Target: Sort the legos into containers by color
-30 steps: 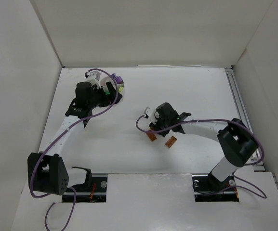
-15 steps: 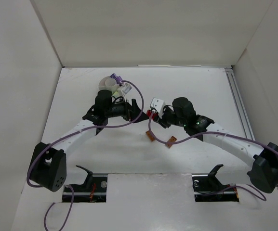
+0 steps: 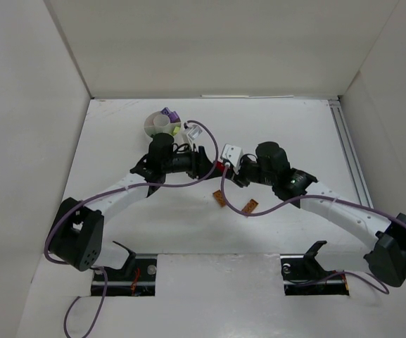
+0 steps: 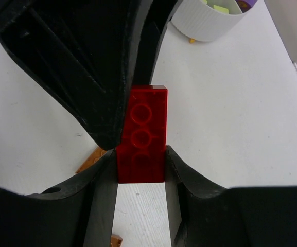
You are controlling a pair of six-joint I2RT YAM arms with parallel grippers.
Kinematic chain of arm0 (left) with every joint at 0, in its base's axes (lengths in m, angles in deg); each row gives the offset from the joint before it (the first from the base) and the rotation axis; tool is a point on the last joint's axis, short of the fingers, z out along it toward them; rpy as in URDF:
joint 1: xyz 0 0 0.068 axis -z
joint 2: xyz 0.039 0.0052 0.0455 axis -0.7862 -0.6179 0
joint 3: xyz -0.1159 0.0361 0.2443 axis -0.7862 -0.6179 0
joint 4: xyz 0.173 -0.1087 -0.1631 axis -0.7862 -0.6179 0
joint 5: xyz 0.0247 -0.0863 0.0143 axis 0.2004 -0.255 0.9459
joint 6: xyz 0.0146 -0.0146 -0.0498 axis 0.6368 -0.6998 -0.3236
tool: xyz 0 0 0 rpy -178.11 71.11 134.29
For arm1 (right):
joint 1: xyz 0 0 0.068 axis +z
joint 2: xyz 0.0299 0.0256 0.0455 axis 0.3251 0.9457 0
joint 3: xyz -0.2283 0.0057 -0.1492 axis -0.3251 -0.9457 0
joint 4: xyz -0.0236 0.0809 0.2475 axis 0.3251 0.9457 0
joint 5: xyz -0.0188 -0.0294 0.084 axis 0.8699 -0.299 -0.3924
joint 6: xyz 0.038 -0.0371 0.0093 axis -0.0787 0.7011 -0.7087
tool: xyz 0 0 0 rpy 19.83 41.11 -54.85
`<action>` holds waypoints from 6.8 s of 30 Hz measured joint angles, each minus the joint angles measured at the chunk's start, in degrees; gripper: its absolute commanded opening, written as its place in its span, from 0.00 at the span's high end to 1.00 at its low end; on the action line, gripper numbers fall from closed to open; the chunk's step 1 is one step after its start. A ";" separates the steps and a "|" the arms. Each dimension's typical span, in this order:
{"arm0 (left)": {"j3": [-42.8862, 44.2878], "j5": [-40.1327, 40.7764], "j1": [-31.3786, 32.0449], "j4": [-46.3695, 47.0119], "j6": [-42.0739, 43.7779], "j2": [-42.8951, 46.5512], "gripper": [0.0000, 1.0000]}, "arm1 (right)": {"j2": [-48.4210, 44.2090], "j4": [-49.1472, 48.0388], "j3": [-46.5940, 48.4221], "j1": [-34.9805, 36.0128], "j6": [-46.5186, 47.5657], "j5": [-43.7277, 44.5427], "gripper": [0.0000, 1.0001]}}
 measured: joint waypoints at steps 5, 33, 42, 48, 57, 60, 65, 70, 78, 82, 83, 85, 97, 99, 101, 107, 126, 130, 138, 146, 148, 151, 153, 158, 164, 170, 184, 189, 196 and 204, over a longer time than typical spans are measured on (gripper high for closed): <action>0.46 0.17 0.52 0.42 -0.11 -0.17 0.55 | -0.04 -0.11 0.00 -0.04 0.83 -0.98 0.79; 5.88 4.92 0.83 -3.91 0.70 -1.81 1.00 | 1.09 -3.37 0.00 0.66 -0.15 4.37 0.00; 18.40 14.71 -15.47 -16.22 4.68 -5.79 1.00 | 2.38 -3.78 0.87 -0.85 -1.36 11.15 0.00; 29.18 25.55 -25.68 -25.83 5.40 -12.33 1.00 | 2.45 -2.64 1.27 -7.19 -1.86 12.59 0.00; 47.74 33.73 -29.20 -35.74 10.01 -26.08 1.00 | 7.15 -0.66 3.02 -14.80 -2.27 10.40 0.00; 51.12 35.12 -29.18 -37.59 12.33 -30.03 1.00 | 8.00 0.24 3.02 -15.91 -2.25 9.38 0.00; 55.36 35.34 -29.18 -40.04 15.72 -35.80 1.00 | 8.20 0.76 3.04 -17.16 -2.21 7.96 0.00; 56.30 34.47 -29.18 -40.79 17.53 -37.88 1.00 | 9.14 0.76 3.34 -18.49 -2.21 6.75 0.00; 57.77 33.92 -28.87 -41.05 18.29 -39.41 0.84 | 11.30 0.81 3.37 -19.37 -2.21 5.44 0.00; 57.94 34.10 -28.26 -41.11 18.93 -39.58 0.80 | 11.41 0.79 3.39 -19.61 -2.21 5.07 0.00; 58.01 34.32 -28.06 -41.11 19.08 -39.63 0.78 | 11.41 0.81 3.39 -19.61 -2.21 4.96 0.00; 58.01 34.58 -27.74 -41.31 19.32 -39.63 0.73 | 11.41 0.79 3.39 -19.61 -2.21 4.81 0.00; 58.01 36.20 -27.39 -42.01 19.89 -39.63 0.36 | 11.82 0.79 3.39 -19.61 -2.21 3.19 0.00; 58.01 36.39 -27.39 -41.99 19.89 -39.63 0.21 | 11.82 0.79 3.39 -19.61 -2.21 2.67 0.00; 58.01 36.46 -27.39 -41.92 19.71 -39.43 0.00 | 11.82 0.79 3.34 -19.61 -2.34 2.25 0.00; 48.81 34.21 -27.39 -38.01 17.68 -30.16 0.00 | 11.76 2.19 2.19 -14.47 -4.57 5.70 0.00; 11.04 37.86 -19.52 -25.86 5.86 8.02 0.00 | 24.02 0.81 -0.87 8.72 -18.75 20.90 0.06; 10.27 38.51 -19.23 -25.88 5.25 8.70 0.00 | 24.50 -0.79 -1.62 10.36 -21.40 22.60 0.42; 9.79 37.70 -19.15 -25.73 4.98 9.51 0.00 | 22.64 -2.58 -4.66 12.31 -24.33 24.11 0.67; 3.65 18.32 -19.04 -18.27 5.57 9.64 0.00 | 13.11 -1.03 -6.54 12.31 -18.82 24.15 0.68; 1.29 11.89 -18.43 -15.06 5.22 9.38 0.00 | 8.63 -2.51 -6.54 12.31 -16.31 23.80 0.68; -0.35 4.87 -15.23 -11.02 4.57 7.34 0.01 | 2.58 -6.03 -6.54 12.33 -12.70 22.77 0.68; -0.44 2.03 -12.31 -9.14 4.33 5.55 0.03 | 0.48 -8.52 -6.43 12.35 -10.93 22.05 0.68; -0.44 -2.71 -7.61 -5.05 3.04 3.23 0.11 | 0.00 -10.54 -6.29 12.35 -8.04 20.90 0.68; -0.09 -4.63 -5.44 -2.86 2.25 0.76 0.40 | 0.15 -11.72 -6.25 12.35 -6.14 20.90 0.67; 0.20 -6.21 -4.39 -2.40 1.81 -0.50 0.70 | -0.02 -13.46 -6.14 12.35 -5.88 22.05 0.67; 0.92 -6.10 -3.80 -0.39 0.48 -0.50 1.00 | 2.71 -13.88 -4.50 12.31 -4.72 23.85 0.13; 4.70 -2.03 -2.97 -4.83 3.04 -0.50 1.00 | 4.11 -14.71 -3.52 12.35 -4.59 25.31 0.00; 15.43 14.97 -6.69 -16.26 7.28 -0.52 1.00 | 3.96 -13.62 -3.28 11.85 -5.55 32.44 0.00; 29.33 33.75 -15.69 -26.69 8.57 -9.90 1.00 | 2.69 -8.70 -3.67 -4.00 -12.24 30.95 0.00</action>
